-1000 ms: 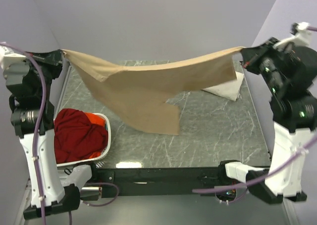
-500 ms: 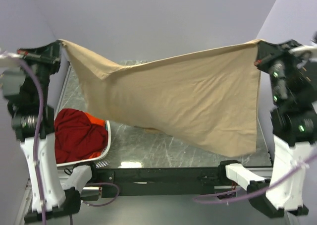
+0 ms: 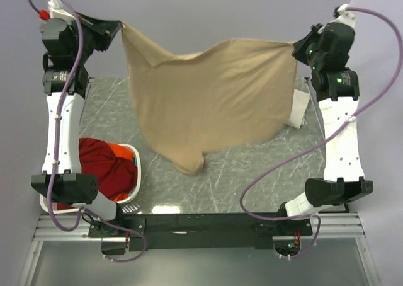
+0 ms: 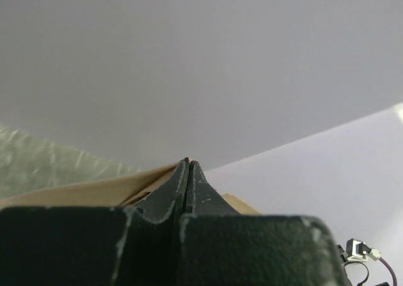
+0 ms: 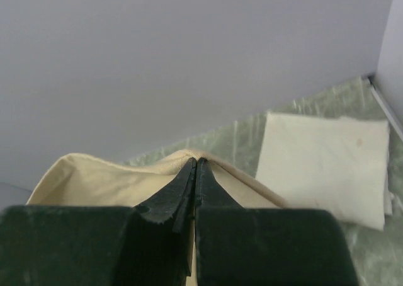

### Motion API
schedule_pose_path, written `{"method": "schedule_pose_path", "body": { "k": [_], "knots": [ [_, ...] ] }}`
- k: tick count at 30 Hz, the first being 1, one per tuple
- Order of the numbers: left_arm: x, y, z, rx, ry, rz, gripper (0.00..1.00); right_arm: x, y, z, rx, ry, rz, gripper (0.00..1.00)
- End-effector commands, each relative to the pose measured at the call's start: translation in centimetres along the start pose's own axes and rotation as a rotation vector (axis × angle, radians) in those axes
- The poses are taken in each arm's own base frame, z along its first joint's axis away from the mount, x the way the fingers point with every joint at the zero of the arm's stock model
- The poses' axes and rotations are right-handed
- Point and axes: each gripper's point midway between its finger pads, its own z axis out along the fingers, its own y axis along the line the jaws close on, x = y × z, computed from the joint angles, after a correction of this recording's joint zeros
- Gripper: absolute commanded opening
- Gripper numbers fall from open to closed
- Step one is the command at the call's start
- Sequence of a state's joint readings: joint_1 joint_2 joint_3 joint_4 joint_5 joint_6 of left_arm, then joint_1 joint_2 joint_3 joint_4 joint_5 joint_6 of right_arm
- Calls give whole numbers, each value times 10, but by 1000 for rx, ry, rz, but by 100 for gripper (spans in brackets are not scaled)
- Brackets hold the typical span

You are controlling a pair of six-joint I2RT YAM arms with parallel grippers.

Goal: Fold and stack the t-shirts
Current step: Flatten the tshirt out

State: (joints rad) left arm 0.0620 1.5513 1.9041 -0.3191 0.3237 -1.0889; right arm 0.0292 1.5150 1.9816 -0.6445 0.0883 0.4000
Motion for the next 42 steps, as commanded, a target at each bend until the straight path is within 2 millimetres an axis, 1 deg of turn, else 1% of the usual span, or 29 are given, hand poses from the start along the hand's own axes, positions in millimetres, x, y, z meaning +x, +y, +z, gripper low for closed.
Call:
{"method": "schedule_pose_path", "body": {
  "k": [1,4,5,6,7,8,9,10,11,12,13,14,15,17,18,22,24,26,28,29,32,33,34,35,37,38,40,41,42],
  "knots": [
    [-38,-116,-56,302,-136,72,0,-97,32,-70,-122,-289,38,0],
    [-44,-147,-84,404,-181,68,0,-117,36,-98,-150,-365,49,0],
    [-48,-156,-93,430,-207,69,0,-129,39,-117,-170,-416,54,0],
    [-52,-175,-117,489,-248,86,0,-130,37,-123,-168,-431,56,0],
    [-53,-179,-124,510,-274,90,0,-133,37,-131,-172,-454,60,0],
    [-59,-185,-136,525,-321,90,0,-148,39,-159,-201,-530,73,0],
    [-62,-202,-164,574,-369,106,0,-145,36,-162,-197,-541,79,0],
    [-63,-201,-172,572,-393,111,0,-148,34,-173,-204,-571,88,0],
    [-64,-204,-182,579,-419,117,0,-162,36,-205,-237,-653,104,0],
    [-67,-214,-207,607,-469,123,0,-158,33,-207,-235,-661,107,0],
    [-67,-212,-213,604,-487,126,0,-161,30,-218,-232,-693,116,0],
    [-67,-214,-222,613,-505,127,0,-169,29,-244,-251,-754,126,0],
    [-67,-222,-245,639,-542,127,0,-168,26,-249,-246,-768,128,0],
    [-67,-221,-258,651,-572,125,0,-176,20,-278,-242,-842,134,0],
    [-67,-227,-276,675,-605,124,0,-177,17,-283,-233,-858,131,0],
    [-70,-247,-309,747,-665,147,0,-187,7,-314,-202,-934,141,0],
    [-72,-257,-312,759,-666,163,0,-187,3,-314,-187,-940,152,0],
    [-71,-253,-294,728,-624,164,0,-180,-1,-298,-156,-903,158,0],
    [-69,-232,-251,664,-541,123,0,-168,-11,-265,-84,-838,178,0],
    [-67,-215,-216,625,-485,102,0,-153,-18,-241,-43,-778,167,0],
    [-40,-168,-139,531,-288,17,1,-123,-36,-188,69,-674,150,0],
    [-25,-137,-90,448,-213,5,0,-103,-49,-164,128,-623,136,0],
    [-4,-126,-66,422,-138,1,0,-87,-56,-142,161,-575,131,0],
    [21,-89,-19,337,-45,-7,0,-63,-78,-119,230,-517,115,0],
    [65,-55,23,256,91,-19,0,-30,-98,-86,280,-426,114,0],
    [99,-10,55,172,203,-50,0,0,-117,-66,322,-360,97,0],
    [132,42,79,69,278,-70,1,43,-138,-32,363,-240,64,0],
    [151,74,93,17,316,-77,14,73,-150,-19,387,-166,46,5],
    [168,95,98,-17,342,-60,24,88,-161,-9,406,-123,32,14]
  ]
}}
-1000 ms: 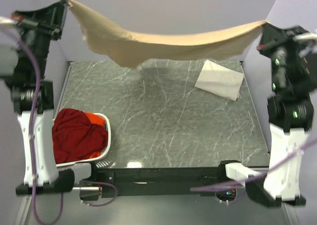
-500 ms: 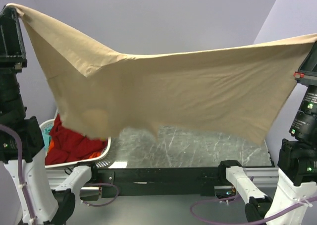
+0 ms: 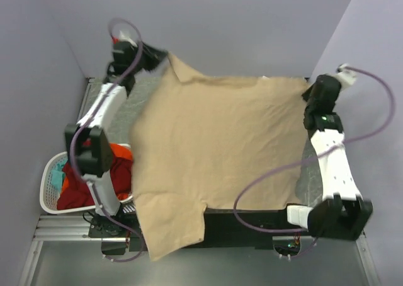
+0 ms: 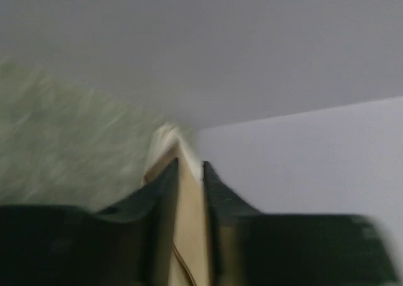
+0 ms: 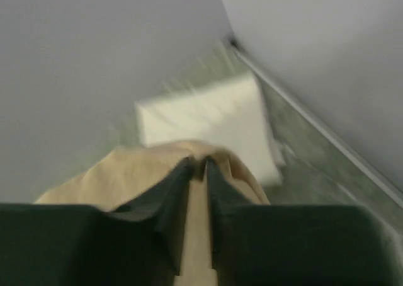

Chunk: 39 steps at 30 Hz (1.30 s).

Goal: Fold and stack the t-shirts
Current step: Flatten the tshirt out

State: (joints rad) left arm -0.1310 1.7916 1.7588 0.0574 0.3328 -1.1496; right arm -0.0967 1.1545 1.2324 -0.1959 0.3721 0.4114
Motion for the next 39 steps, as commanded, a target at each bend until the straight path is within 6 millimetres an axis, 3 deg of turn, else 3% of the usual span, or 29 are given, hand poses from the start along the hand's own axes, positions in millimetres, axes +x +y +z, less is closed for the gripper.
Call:
{"method": "schedule_pose_path", "body": {
  "k": [1,2,3,4,6,7,10,11,12,14,16,23,24,29,32,39],
  "knots": [
    [55,66,8,-141,173,-2,35,71,-30,31,72,158,-63,29],
    [67,86,15,-179,203,2,50,91,-34,36,73,217,-74,47],
    [75,84,18,-174,222,38,56,104,-37,41,79,249,-79,54],
    [81,87,21,-188,232,53,61,126,-46,50,101,314,-95,57],
    [94,89,21,-213,262,86,67,137,-45,56,99,359,-110,62],
    [96,91,20,-227,262,95,67,145,-47,59,110,388,-121,63],
    [107,89,7,-245,282,107,68,143,-39,55,64,407,-119,63],
    [109,80,0,-243,274,121,68,145,-37,53,49,416,-117,64],
    [119,93,-8,-280,295,123,68,146,-31,49,22,433,-103,64],
    [127,90,-22,-292,300,130,68,151,-26,39,-3,478,-86,64],
    [150,111,-39,-349,349,107,68,161,-16,27,-51,535,-51,64],
    [208,153,-95,-520,448,93,69,231,-7,-36,-138,789,-35,64],
    [216,166,-103,-558,463,87,69,241,-4,-46,-151,817,-45,64],
    [240,202,-124,-646,534,66,70,299,-9,-84,-173,982,-78,64],
    [246,222,-133,-705,552,81,72,322,-13,-95,-173,1058,-55,64],
    [253,272,-149,-845,599,169,73,360,-28,-98,-112,1182,-83,60]
  ]
}}
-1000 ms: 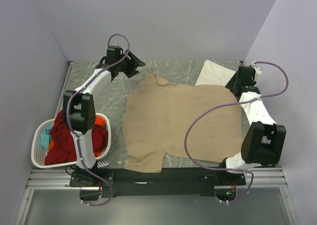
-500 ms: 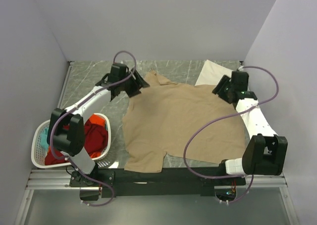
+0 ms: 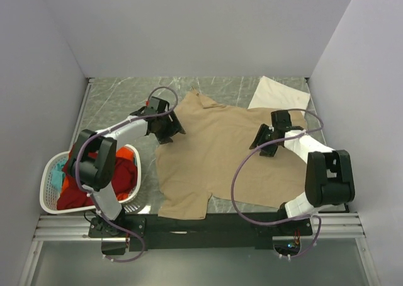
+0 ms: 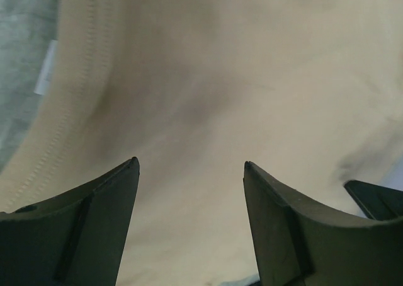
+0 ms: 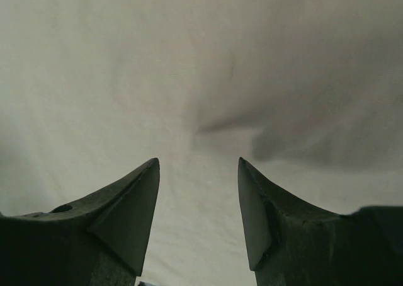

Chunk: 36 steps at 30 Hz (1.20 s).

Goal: Fold and stack the t-shirts
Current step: Flatten the tshirt out

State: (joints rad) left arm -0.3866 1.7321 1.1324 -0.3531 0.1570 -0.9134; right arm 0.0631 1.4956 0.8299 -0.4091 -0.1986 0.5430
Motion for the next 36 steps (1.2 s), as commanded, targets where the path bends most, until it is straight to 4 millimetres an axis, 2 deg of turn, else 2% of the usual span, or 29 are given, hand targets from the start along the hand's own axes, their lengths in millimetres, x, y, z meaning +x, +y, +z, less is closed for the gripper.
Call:
{"method": "schedule_pose_path", "body": {
  "k": [1,5,10,15,24,25,26,28,29,31,32,36],
  "knots": [
    [1,27,13,-100,3,57,73,1,3,10,-2,35,4,59],
    [0,41,27,-136,22,56,73,6,1,19,11,75,-1,58],
    [-8,46,36,-141,29,53,73,13,0,29,29,118,-1,59],
    [-30,53,45,-148,26,43,73,11,2,39,44,151,25,60],
    [-75,38,72,-133,22,103,72,-17,22,53,39,159,51,60],
    [-75,43,79,-147,39,97,73,-26,29,52,31,151,47,60],
    [-87,36,79,-133,22,99,72,-28,31,53,32,154,46,60],
    [-94,39,86,-140,26,92,72,-39,37,55,36,150,38,60],
    [-107,31,84,-120,2,97,72,-43,40,56,35,145,34,60],
    [-112,26,88,-102,5,104,72,-52,44,57,41,143,28,60],
    [-121,16,87,-80,-15,121,72,-54,44,59,50,146,22,60],
    [-135,-5,81,-22,-39,145,73,-67,52,55,44,126,8,60]
  ]
}}
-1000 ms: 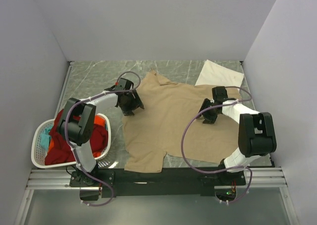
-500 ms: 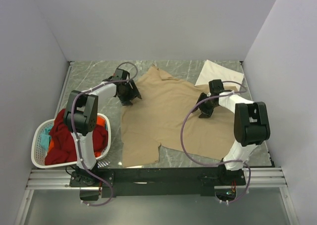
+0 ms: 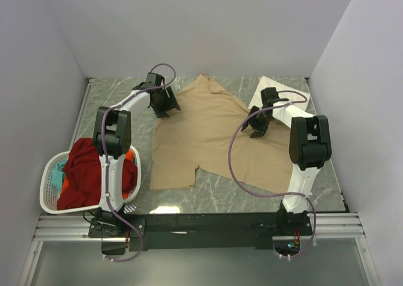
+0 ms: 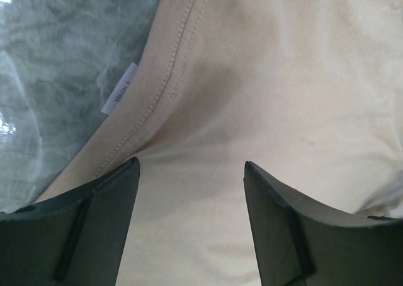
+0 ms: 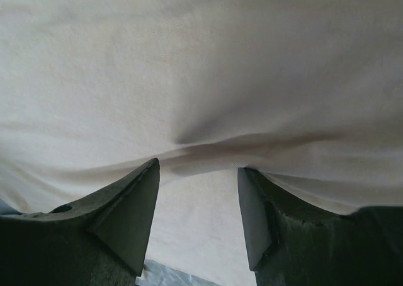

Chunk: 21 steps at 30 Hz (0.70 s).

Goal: Fold and stack the t-shirts
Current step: Flatten the tshirt out

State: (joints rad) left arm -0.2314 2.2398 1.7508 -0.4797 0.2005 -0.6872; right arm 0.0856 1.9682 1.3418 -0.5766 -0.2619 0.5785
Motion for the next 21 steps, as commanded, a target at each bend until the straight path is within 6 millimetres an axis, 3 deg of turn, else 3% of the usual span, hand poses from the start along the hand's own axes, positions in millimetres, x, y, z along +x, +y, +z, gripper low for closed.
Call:
{"method": "schedule_pose_path", "body": {
  "k": [1,3,8,12,15,19,21],
  "knots": [
    [-13,-8,-7,21,-19,53,73,-11,4,-9,27,-30,-34,60],
    [-19,-15,-15,37,-40,55,73,-12,8,-14,12,-36,-42,60],
    [-34,-41,-62,84,-121,80,74,-10,23,-41,-58,-67,-55,60],
    [-31,-50,-95,115,-160,88,74,-2,33,-61,-106,-94,-74,60],
    [-12,-39,-104,100,-135,78,74,13,33,-66,-127,-95,-87,60],
    [27,-7,-101,44,-64,58,74,34,18,-59,-102,-70,-87,60],
    [37,-1,-101,38,-53,51,74,42,7,-57,-79,-77,-86,60]
  ]
}}
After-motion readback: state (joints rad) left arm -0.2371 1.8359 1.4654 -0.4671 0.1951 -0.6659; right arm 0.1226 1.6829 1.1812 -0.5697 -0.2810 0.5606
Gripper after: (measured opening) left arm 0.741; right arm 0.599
